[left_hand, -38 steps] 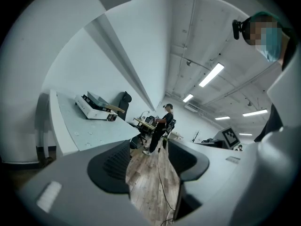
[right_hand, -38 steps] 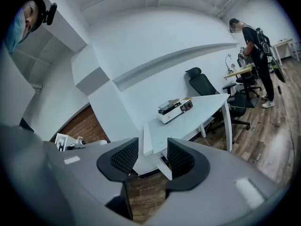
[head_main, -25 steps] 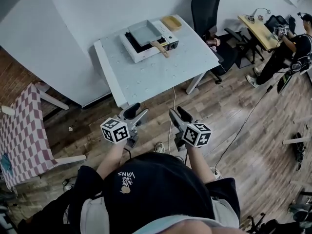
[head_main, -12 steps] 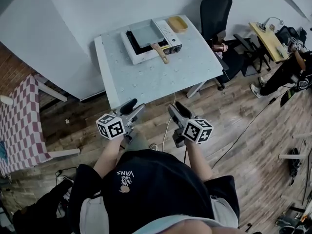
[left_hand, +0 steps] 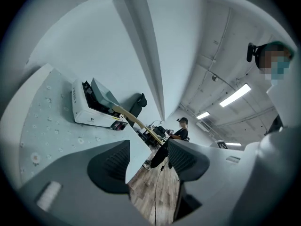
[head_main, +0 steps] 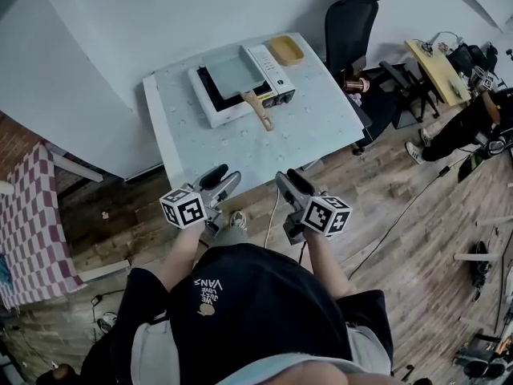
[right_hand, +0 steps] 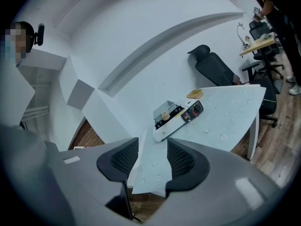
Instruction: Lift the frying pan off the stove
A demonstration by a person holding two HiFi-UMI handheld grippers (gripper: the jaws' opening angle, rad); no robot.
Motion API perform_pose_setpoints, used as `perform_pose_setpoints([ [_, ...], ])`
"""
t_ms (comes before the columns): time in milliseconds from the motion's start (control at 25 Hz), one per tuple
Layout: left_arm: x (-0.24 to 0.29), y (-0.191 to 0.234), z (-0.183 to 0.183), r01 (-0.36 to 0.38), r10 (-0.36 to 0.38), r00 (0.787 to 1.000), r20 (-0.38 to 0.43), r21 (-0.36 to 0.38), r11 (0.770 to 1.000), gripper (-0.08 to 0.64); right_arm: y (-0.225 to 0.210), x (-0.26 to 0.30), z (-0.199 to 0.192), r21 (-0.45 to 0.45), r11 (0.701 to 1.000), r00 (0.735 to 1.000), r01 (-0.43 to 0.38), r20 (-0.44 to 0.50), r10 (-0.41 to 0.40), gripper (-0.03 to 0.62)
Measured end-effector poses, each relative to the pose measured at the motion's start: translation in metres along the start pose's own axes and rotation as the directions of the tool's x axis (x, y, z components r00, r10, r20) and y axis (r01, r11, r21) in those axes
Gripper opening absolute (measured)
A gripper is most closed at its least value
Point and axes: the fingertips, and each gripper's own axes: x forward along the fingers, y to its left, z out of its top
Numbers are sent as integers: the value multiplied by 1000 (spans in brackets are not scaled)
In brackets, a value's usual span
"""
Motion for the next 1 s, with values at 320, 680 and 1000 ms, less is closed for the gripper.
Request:
perform_pose_setpoints([
  [320,42,29,35,77,-78,997,-5,-118,990,230,-7,44,36,14,1000,1000,1,5,-1,181],
  [680,72,68,57,126,-131,991,-2,-262,957,232,-18,83,57,115,993,1000,-30,7,29,181],
  [1000,103,84,66,144,-148,989,21,-405,903,250,-27,107,65,122,990,996,-67,-52,74,181],
])
